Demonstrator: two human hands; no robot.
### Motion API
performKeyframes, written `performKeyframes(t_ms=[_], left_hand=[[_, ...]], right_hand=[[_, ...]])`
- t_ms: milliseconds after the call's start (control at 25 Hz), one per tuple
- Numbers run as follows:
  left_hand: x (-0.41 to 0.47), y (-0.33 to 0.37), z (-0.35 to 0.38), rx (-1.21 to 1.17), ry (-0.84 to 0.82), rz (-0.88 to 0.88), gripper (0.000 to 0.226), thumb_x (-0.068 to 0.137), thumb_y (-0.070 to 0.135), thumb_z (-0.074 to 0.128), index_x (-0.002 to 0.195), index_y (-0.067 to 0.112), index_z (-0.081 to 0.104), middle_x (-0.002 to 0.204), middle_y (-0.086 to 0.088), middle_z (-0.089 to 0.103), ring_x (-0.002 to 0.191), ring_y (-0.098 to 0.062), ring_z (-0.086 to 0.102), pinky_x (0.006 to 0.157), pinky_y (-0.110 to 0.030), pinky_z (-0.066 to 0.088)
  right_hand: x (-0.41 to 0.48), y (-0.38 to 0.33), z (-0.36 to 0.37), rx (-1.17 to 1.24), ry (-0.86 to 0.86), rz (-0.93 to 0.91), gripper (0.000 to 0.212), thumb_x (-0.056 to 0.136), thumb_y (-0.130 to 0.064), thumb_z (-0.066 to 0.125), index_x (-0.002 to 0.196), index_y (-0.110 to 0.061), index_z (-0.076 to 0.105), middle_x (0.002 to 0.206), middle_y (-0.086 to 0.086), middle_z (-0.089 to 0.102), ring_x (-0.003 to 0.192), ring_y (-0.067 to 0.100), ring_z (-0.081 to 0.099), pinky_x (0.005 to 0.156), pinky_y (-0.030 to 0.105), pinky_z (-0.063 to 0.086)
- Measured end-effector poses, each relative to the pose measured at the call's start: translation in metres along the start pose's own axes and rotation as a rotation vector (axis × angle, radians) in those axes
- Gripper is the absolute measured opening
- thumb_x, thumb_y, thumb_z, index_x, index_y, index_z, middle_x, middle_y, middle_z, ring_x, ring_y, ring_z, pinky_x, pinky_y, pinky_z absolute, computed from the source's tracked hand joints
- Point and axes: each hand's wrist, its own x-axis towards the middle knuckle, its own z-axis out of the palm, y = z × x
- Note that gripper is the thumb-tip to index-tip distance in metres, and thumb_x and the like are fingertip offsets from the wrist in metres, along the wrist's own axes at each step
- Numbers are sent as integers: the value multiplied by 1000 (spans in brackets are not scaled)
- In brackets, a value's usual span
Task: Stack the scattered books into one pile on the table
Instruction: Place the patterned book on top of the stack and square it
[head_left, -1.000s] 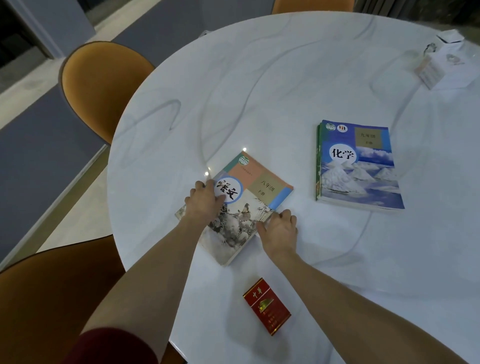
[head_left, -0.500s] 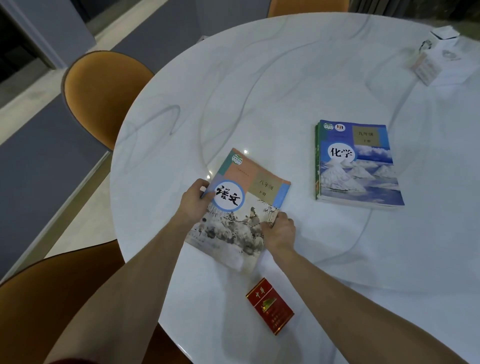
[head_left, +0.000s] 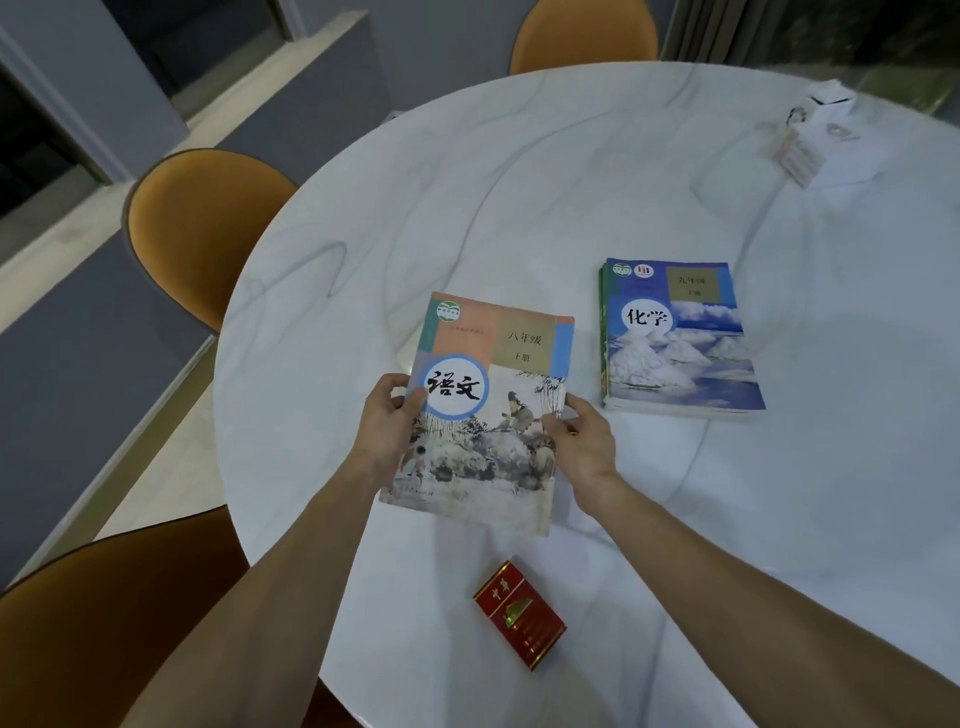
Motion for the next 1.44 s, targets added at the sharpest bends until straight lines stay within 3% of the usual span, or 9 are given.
performKeyframes(t_ms=[160, 280, 480, 640, 880, 960, 1160, 1320, 1440], left_hand=[[5, 19, 42, 23, 1, 13, 14, 96, 18, 51, 106, 9, 48, 97, -12, 58, 71, -17, 50, 55, -26, 38], [9, 36, 81, 16, 0, 12, 25, 96, 17, 51, 116, 3, 48, 102, -12, 57, 80, -23, 52, 56, -26, 40], [16, 65, 152, 32, -17, -11, 19, 96, 18, 48, 112, 7, 47, 100, -10, 53, 63, -12, 45, 54, -25, 38], [26, 82, 204, 85, -21, -29, 28, 97, 16, 45, 121, 3, 47, 101, -10, 52, 73, -19, 49, 52, -25, 38], [54, 88, 266, 177, -32, -50, 26, 98, 14, 43, 121, 1, 47, 114, -17, 58, 93, -31, 55, 76, -38, 46], [64, 84, 278, 250, -18, -42, 25, 98, 14, 43, 118, -1, 48, 116, -22, 61, 101, -37, 60, 81, -42, 50], [78, 74, 296, 436, 21, 53, 24, 96, 16, 49, 112, 1, 56, 109, -18, 65, 101, -35, 62, 74, -33, 46], [83, 65, 300, 627, 121, 148, 25, 95, 18, 50, 105, 0, 64, 109, -20, 56, 106, -34, 51, 77, -37, 45], [86, 60, 301, 632, 151, 179, 21, 95, 14, 50, 101, -1, 64, 111, -20, 52, 106, -34, 49, 82, -36, 46]], right_hand=[[9, -15, -38, 25, 79, -26, 32, 92, -12, 56, 124, -9, 57, 112, 15, 67, 87, 20, 57, 80, 29, 46], [26, -23, -73, 44, 150, -54, 28, 91, -11, 58, 118, -6, 61, 110, 18, 69, 87, 21, 59, 82, 33, 50], [61, -35, -131, 38, 253, -75, 25, 89, -12, 60, 113, -5, 66, 108, 17, 71, 97, 30, 67, 92, 39, 54], [89, -41, -171, -8, 343, -46, 20, 90, -13, 59, 106, -8, 70, 106, 15, 72, 88, 25, 64, 84, 29, 49], [143, -41, -206, -125, 349, -52, 22, 92, -10, 54, 108, -5, 69, 106, 17, 72, 94, 28, 64, 83, 26, 46], [159, -38, -210, -155, 335, -47, 22, 92, -7, 53, 107, -3, 69, 106, 18, 71, 100, 31, 64, 84, 25, 45], [182, -26, -215, -224, 354, -49, 22, 93, -5, 51, 104, 1, 69, 103, 21, 72, 86, 27, 62, 79, 23, 44], [189, -18, -219, -261, 347, -75, 19, 91, -4, 55, 98, 3, 71, 99, 23, 72, 86, 32, 64, 73, 25, 45], [193, -18, -215, -240, 343, -72, 19, 91, -3, 55, 99, 4, 71, 102, 23, 72, 85, 30, 62, 87, 35, 51]])
